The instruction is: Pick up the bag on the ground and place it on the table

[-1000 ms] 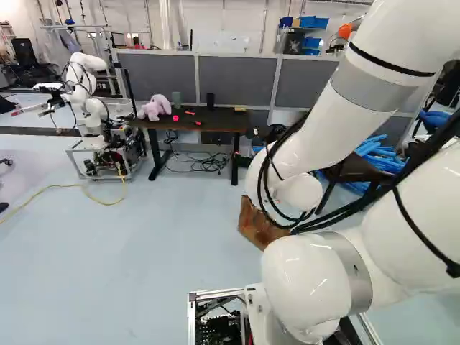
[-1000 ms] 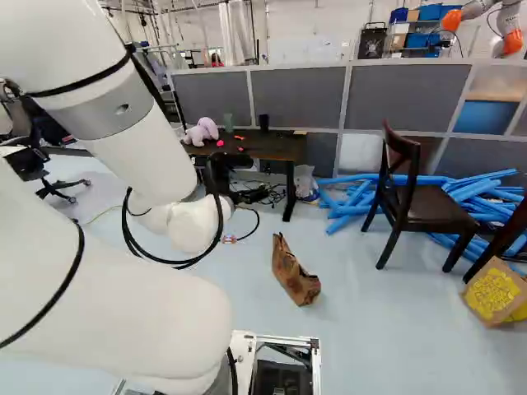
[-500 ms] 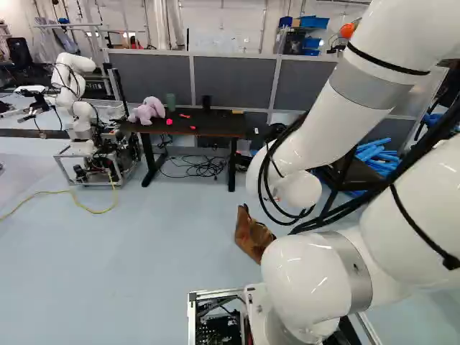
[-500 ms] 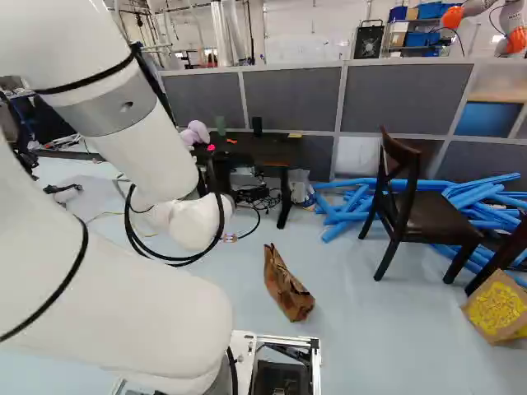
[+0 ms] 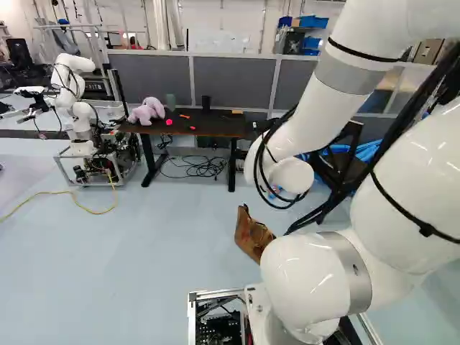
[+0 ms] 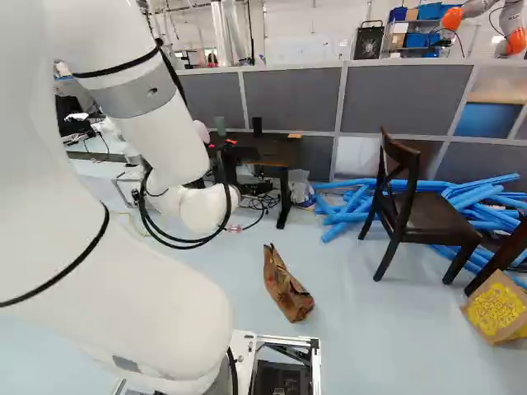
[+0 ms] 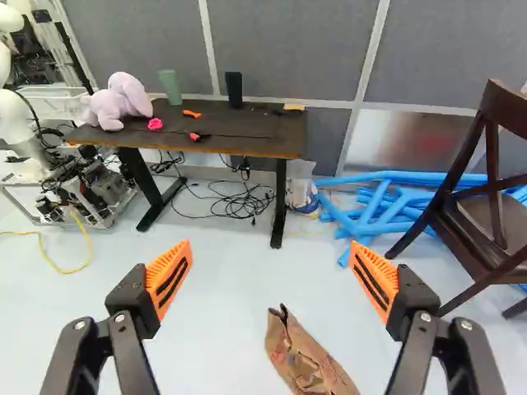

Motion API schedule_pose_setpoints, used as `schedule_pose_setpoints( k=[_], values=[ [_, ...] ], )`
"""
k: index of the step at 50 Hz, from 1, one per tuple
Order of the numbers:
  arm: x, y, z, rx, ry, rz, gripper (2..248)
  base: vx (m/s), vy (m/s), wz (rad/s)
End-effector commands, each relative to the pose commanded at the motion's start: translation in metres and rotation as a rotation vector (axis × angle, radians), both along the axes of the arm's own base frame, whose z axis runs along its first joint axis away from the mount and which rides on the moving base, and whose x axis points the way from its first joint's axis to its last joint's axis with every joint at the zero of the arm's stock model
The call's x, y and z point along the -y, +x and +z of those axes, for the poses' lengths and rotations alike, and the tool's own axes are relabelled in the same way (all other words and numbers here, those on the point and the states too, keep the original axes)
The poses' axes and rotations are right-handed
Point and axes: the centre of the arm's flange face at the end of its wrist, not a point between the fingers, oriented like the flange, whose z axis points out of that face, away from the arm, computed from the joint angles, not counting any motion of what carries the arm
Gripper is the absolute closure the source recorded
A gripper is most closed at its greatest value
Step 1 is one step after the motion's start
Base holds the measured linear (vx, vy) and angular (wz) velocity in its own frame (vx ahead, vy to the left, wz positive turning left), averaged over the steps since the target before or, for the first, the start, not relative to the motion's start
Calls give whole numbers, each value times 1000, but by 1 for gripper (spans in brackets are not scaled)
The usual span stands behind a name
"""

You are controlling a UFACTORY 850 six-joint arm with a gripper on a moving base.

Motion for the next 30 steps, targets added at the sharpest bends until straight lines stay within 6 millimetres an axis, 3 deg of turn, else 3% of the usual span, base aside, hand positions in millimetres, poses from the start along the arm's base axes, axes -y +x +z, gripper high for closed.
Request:
schedule_pose_setpoints(
  k=[18, 30],
  values=[
    [10, 37, -16, -78, -9, 4, 3, 0, 0, 0],
    [22, 50, -29, -124, -16, 2, 3, 0, 0, 0]
  ],
)
